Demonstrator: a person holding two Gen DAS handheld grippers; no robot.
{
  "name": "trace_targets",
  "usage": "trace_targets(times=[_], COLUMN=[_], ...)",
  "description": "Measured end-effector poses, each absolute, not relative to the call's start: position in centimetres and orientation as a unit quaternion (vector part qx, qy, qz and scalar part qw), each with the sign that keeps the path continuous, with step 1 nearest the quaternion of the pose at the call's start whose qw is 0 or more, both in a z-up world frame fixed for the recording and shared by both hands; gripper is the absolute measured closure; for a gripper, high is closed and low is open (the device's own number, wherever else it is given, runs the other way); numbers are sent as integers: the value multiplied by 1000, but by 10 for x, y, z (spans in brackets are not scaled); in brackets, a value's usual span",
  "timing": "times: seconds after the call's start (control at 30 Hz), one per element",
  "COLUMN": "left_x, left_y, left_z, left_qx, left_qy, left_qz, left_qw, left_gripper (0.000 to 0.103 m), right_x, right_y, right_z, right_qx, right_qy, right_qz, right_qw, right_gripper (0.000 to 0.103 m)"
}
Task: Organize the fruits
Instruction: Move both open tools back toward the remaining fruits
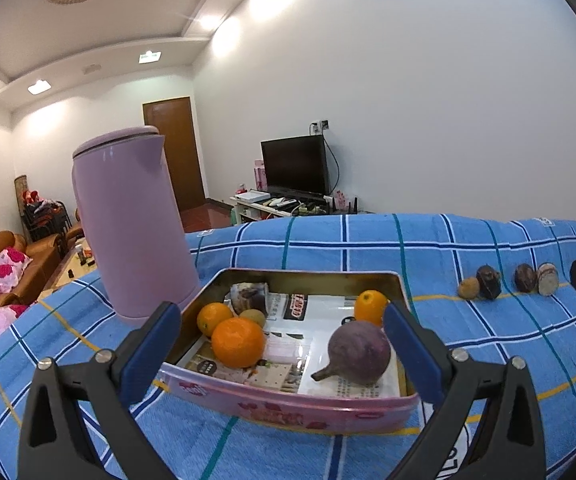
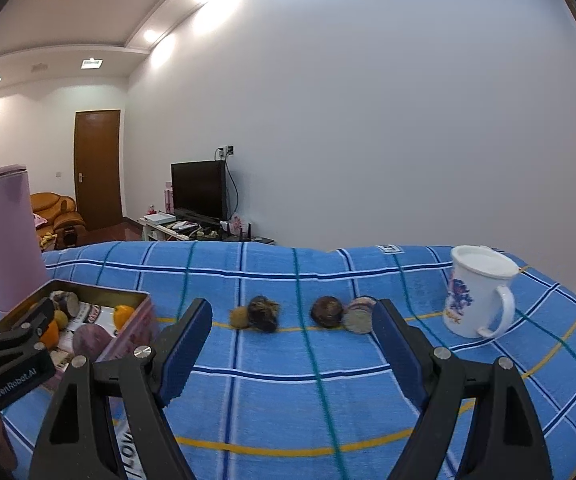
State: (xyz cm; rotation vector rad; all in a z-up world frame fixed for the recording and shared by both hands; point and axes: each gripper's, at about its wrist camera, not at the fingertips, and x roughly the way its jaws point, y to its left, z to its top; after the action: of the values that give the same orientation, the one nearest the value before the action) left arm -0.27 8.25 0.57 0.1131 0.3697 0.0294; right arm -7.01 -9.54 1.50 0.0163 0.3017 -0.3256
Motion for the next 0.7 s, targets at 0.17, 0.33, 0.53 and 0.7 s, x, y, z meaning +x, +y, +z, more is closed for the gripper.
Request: trace_targets(times=[0.17, 0.33, 0.53, 0.7], left_x=[-9, -13, -19, -19], left_y=[69, 51, 24, -4], left_z=[6, 5, 4, 2], left_qx=[73, 80, 76, 78], left_qy=[182, 191, 205, 223], left_qz=[4, -17, -48, -73], left_qw=[981, 978, 975, 969], left_gripper=[0, 0, 0, 0], right_x=[-78, -86, -94, -98], right_y=[-115, -139, -173, -198], right_z=[16, 15, 15, 13], right_qx=[5, 5, 17, 38], right_qy=[150, 156, 165, 183], right_qz=[-170, -188, -214, -224], right_qw=[974, 970, 963, 957], right_gripper=[20, 20, 20, 20])
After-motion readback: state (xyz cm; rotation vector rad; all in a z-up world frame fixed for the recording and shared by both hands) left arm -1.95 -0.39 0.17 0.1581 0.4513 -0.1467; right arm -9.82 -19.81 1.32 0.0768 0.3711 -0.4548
